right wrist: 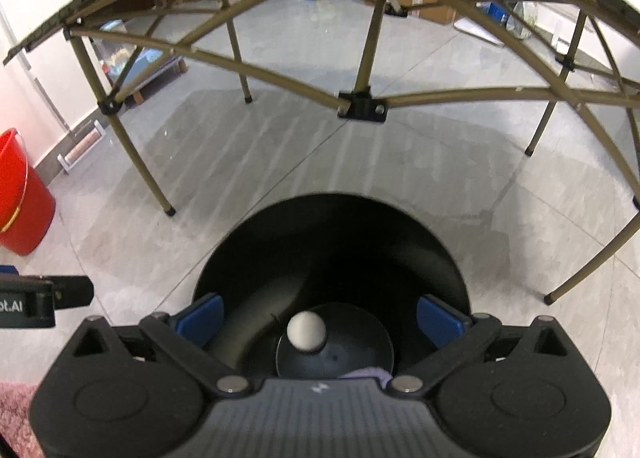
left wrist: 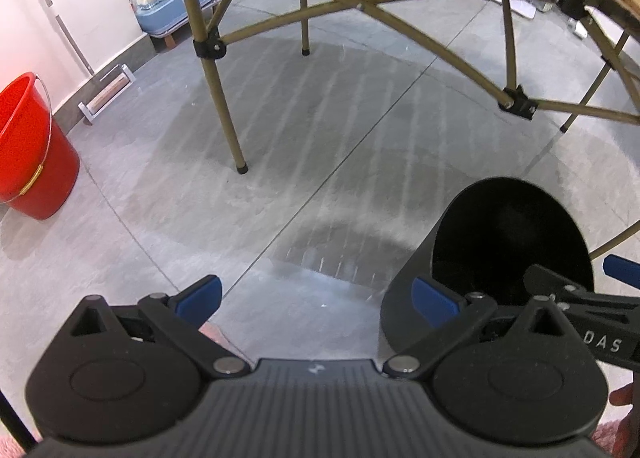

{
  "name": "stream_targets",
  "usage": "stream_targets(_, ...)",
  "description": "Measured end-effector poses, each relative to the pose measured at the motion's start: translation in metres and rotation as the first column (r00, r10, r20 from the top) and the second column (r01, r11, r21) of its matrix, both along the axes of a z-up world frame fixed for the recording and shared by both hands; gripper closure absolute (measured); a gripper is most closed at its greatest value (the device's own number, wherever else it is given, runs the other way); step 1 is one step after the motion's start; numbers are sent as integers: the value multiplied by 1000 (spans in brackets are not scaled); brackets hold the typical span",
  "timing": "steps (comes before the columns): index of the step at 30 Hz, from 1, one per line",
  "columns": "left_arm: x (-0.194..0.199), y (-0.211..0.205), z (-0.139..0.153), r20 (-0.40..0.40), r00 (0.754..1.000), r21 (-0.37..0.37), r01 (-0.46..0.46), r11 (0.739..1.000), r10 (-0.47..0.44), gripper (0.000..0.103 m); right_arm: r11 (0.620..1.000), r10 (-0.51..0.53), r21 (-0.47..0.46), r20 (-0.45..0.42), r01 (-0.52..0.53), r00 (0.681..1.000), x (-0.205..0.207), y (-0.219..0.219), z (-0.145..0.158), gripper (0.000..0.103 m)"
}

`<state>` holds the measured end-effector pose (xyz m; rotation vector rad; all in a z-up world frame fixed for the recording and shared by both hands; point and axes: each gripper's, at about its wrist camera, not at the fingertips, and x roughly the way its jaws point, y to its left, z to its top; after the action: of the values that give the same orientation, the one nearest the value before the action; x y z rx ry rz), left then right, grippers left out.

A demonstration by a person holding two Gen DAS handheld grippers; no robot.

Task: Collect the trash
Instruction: 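Move both tools back to the table toward the plush toy and sponge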

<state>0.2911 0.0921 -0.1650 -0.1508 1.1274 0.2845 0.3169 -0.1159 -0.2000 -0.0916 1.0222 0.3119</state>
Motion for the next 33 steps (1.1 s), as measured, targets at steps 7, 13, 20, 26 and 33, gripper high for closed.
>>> stream_targets(7, 1, -5, 13, 64, 998, -16, 7, 1000, -6, 0, 998, -2, 60, 117, -5, 993, 0, -10, 29, 0)
stream_targets(13, 0, -13, 32, 166, 986, -16, 20, 1000, -17, 0, 995, -3, 95, 270, -24, 963, -5, -19, 60, 0)
stream_targets(20, 7, -34, 60, 326, 945, 40, 28, 999, -40, 0, 990, -34, 137, 465, -34, 885, -12, -33, 98, 0)
stream_targets(26, 20, -52, 89, 443, 894, 54, 49, 997, -68, 0, 983, -72, 181, 538, -32, 840, -11, -48, 118, 0)
stream_targets(33, 43, -61, 113, 536, 841, 71, 38, 997, -71, 0, 974, -143, 227, 626, -4, 767, 9, -67, 143, 0)
